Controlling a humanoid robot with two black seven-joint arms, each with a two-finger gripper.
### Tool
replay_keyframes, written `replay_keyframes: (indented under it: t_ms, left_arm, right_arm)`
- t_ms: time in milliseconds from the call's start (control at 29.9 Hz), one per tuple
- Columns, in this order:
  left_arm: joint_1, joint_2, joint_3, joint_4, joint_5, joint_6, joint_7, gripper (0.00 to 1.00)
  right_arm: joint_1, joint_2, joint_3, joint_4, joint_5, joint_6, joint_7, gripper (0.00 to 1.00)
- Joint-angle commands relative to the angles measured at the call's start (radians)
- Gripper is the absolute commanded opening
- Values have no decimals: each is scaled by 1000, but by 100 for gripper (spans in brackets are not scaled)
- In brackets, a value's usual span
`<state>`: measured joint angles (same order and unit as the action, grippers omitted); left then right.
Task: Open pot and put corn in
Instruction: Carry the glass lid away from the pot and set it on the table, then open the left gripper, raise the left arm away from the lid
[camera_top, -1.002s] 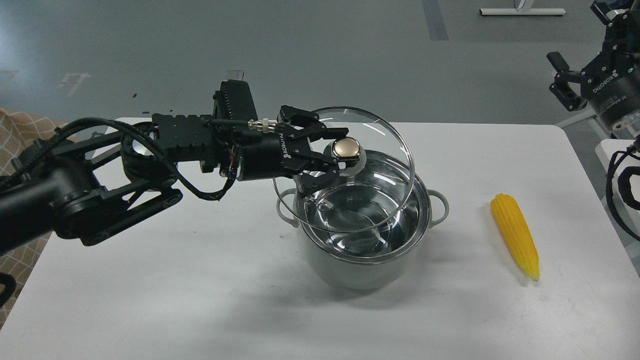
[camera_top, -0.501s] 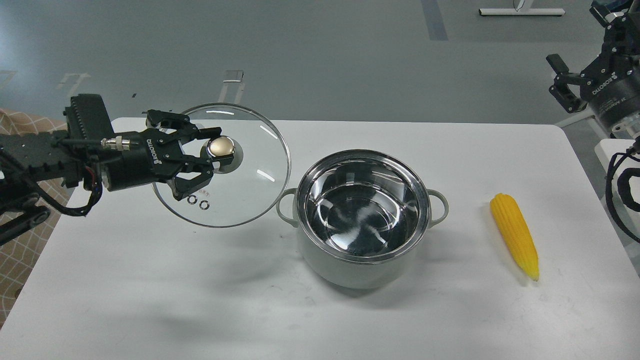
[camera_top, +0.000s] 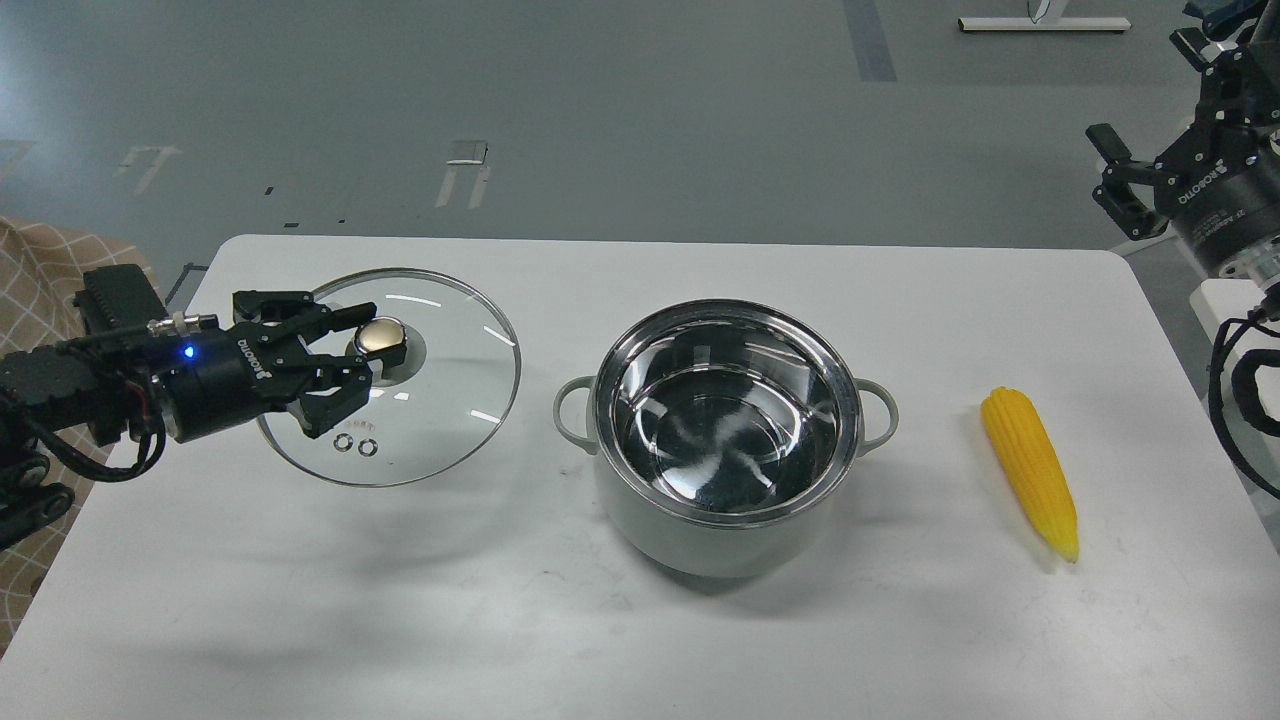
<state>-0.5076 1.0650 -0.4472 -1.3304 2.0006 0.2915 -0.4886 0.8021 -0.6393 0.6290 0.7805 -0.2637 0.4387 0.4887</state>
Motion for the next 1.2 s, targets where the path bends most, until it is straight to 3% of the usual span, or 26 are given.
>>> replay_keyframes:
  t_ms: [0, 768, 969, 1169]
  left_arm:
    - [33, -16, 2, 36, -9, 55, 0, 34]
    - [149, -111, 4, 217, -36, 197, 0, 39]
    - [172, -125, 5, 252, -37, 197, 0, 52]
    - [173, -149, 5, 293, -39, 197, 0, 53]
  right_arm:
    - [0, 0, 0, 2, 0, 0, 0, 100]
    - [-7, 0, 0, 0, 0, 0, 0, 100]
    - [-7, 0, 3, 0, 0, 0, 0, 100]
    - [-7, 0, 6, 0, 0, 0, 0, 100]
